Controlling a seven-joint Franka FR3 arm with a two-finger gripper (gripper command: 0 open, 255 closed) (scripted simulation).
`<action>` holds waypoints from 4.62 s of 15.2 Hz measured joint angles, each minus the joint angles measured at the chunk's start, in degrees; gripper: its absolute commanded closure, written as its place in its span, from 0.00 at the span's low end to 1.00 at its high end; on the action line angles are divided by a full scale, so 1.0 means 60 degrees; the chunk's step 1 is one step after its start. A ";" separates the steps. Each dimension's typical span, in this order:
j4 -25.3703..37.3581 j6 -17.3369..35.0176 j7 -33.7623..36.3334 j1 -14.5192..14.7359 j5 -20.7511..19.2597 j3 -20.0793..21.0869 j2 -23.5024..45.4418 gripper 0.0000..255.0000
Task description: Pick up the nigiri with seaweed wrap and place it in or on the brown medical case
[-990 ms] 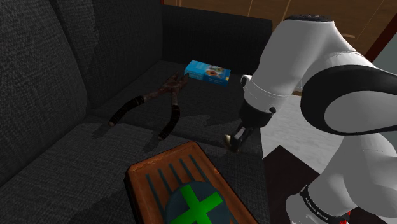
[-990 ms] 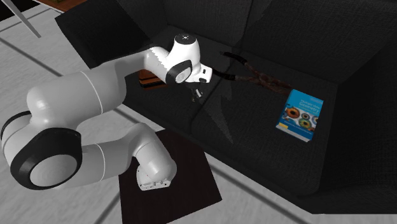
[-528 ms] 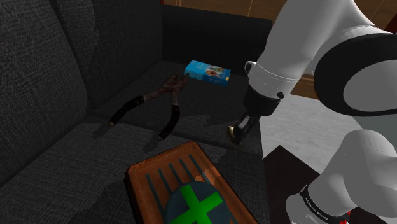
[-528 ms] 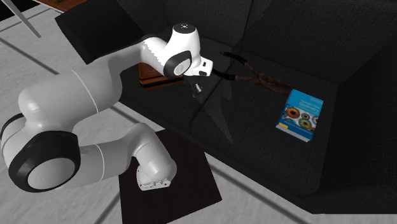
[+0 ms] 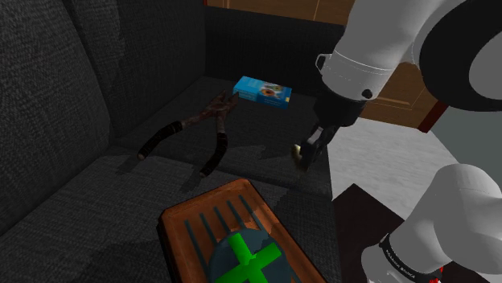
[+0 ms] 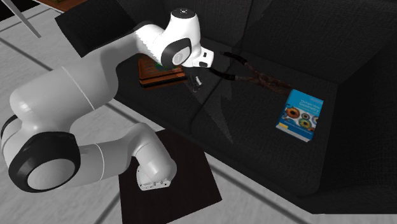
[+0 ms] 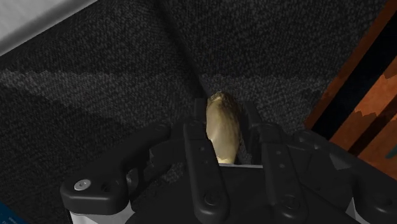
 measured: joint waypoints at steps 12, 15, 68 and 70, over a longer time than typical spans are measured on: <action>0.1652 -0.1416 0.0031 -0.0139 -0.0262 -0.0269 0.0243 1.00; 0.2042 -0.1690 0.0067 -0.0165 -0.0299 -0.0288 0.0357 1.00; 0.3974 0.1987 0.4677 -0.0964 0.0332 0.4669 0.3963 0.00; 0.4169 0.2149 0.5523 -0.1385 -0.0043 0.5031 0.4136 0.00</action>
